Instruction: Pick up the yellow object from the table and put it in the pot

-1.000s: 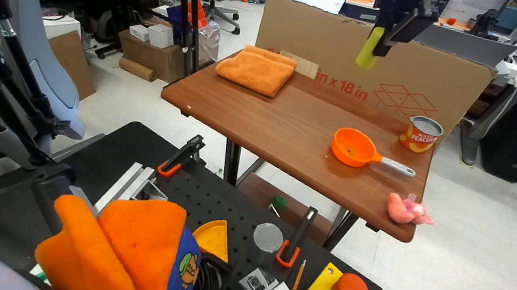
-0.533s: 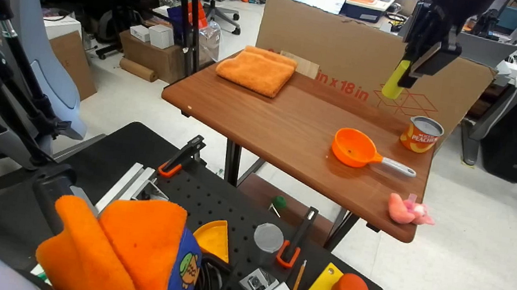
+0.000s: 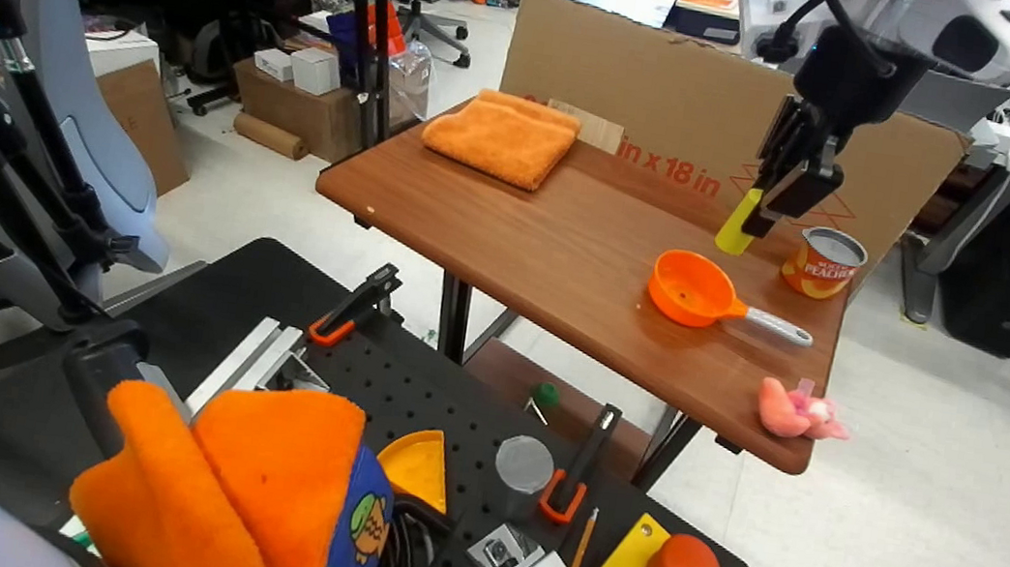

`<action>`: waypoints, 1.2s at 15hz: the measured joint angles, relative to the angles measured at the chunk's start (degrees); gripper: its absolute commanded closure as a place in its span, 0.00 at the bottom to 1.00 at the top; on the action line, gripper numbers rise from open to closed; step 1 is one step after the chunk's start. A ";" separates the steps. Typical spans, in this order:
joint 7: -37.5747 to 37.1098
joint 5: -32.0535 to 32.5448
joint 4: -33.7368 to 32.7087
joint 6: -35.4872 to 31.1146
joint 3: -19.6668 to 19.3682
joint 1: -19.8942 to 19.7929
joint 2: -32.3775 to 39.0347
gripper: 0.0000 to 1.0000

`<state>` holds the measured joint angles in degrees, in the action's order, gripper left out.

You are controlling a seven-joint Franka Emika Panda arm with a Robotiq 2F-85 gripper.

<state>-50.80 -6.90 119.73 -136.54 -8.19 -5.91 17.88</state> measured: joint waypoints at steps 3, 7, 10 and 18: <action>-1.94 -0.04 -0.45 0.36 -0.01 0.20 2.13 0.83; -2.78 -0.03 -0.46 0.36 -0.05 0.63 4.10 0.83; -3.64 0.10 -0.53 0.36 -0.16 1.16 5.18 0.83; -6.29 4.56 -0.56 0.32 -1.35 4.74 7.01 0.33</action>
<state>-57.09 -2.34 119.17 -136.22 -9.54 -1.18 24.90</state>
